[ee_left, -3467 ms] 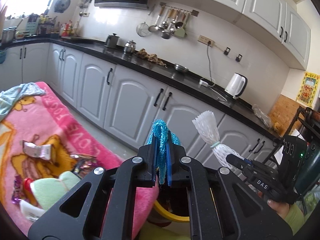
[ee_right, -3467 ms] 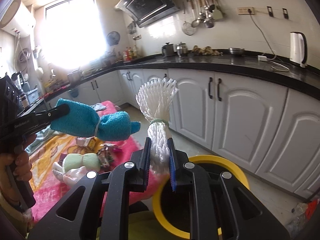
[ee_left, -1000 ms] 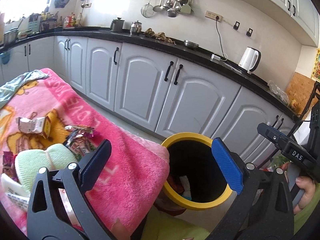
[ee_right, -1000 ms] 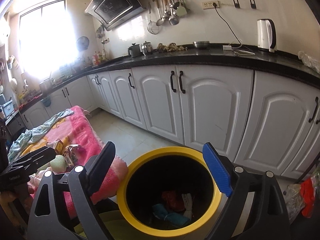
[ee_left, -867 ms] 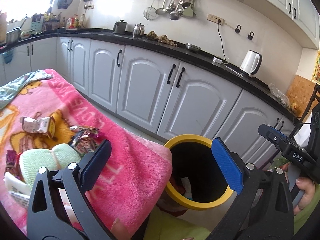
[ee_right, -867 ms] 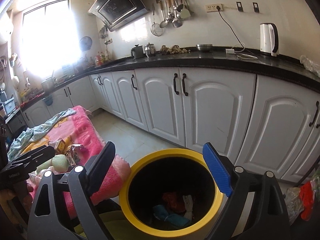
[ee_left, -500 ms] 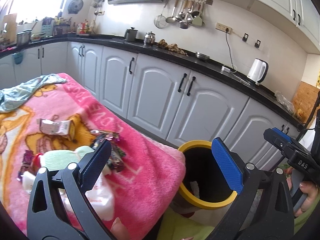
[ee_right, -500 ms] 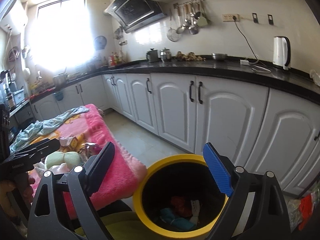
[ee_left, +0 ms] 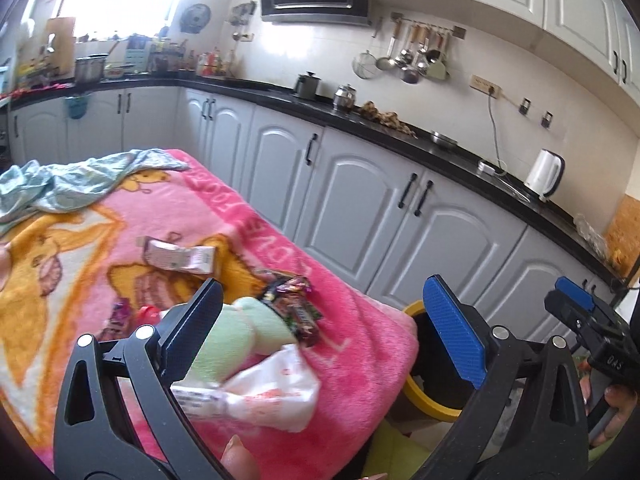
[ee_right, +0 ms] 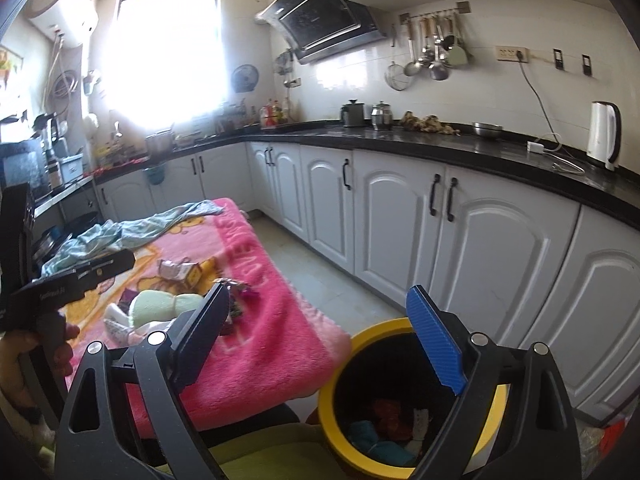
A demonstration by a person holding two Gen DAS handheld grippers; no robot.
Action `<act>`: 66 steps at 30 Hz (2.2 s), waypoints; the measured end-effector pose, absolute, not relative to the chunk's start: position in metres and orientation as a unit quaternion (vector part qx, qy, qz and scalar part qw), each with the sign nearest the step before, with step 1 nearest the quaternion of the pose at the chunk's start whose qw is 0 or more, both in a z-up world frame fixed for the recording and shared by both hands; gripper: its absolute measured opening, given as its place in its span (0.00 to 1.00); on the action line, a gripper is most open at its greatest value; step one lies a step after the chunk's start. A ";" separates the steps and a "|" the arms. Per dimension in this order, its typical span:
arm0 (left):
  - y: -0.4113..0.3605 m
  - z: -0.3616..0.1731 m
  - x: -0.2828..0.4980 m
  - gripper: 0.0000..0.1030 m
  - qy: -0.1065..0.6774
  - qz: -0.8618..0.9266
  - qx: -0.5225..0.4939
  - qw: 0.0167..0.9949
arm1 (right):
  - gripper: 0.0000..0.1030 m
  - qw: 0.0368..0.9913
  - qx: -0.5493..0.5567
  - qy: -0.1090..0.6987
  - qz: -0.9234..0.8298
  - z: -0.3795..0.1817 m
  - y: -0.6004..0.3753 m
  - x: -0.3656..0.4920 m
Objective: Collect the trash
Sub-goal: 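Move both grippers back over the blanket toward the remaining trash, then grasp the purple snack wrapper with the left gripper while the right gripper grasps the white plastic bag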
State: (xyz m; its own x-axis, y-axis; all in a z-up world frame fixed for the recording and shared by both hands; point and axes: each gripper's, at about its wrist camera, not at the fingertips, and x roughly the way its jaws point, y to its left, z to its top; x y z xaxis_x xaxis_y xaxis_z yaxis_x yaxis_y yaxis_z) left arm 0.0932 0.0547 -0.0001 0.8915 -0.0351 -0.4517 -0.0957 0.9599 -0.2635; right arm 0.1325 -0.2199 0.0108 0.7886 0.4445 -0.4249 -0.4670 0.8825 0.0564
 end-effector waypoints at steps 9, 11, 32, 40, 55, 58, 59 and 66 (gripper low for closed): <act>0.097 0.004 0.074 0.89 0.219 0.057 -0.166 0.960 | 0.85 0.934 -0.049 0.225 0.274 0.008 -0.189 0.123; 0.106 0.004 0.070 0.89 0.218 0.068 -0.171 0.958 | 0.85 0.929 -0.053 0.228 0.286 0.007 -0.180 0.120; 0.197 -0.019 0.035 0.89 0.221 0.165 -0.214 0.937 | 0.85 0.889 -0.092 0.261 0.366 -0.009 -0.094 0.113; 0.225 -0.045 0.032 0.89 0.244 0.188 -0.240 0.921 | 0.85 0.878 -0.096 0.284 0.373 -0.021 -0.067 0.124; 0.233 -0.097 0.070 0.74 0.319 0.166 -0.248 0.899 | 0.71 0.839 -0.062 0.378 0.386 -0.065 -0.037 0.163; 0.233 -0.107 0.081 0.65 0.339 0.152 -0.245 0.895 | 0.59 0.824 -0.043 0.412 0.387 -0.077 -0.034 0.175; 0.233 -0.110 0.085 0.63 0.345 0.144 -0.247 0.894 | 0.56 0.818 -0.038 0.423 0.389 -0.081 -0.034 0.177; 0.233 -0.121 0.101 0.48 0.366 0.123 -0.250 0.888 | 0.27 0.787 -0.026 0.452 0.420 -0.091 -0.036 0.174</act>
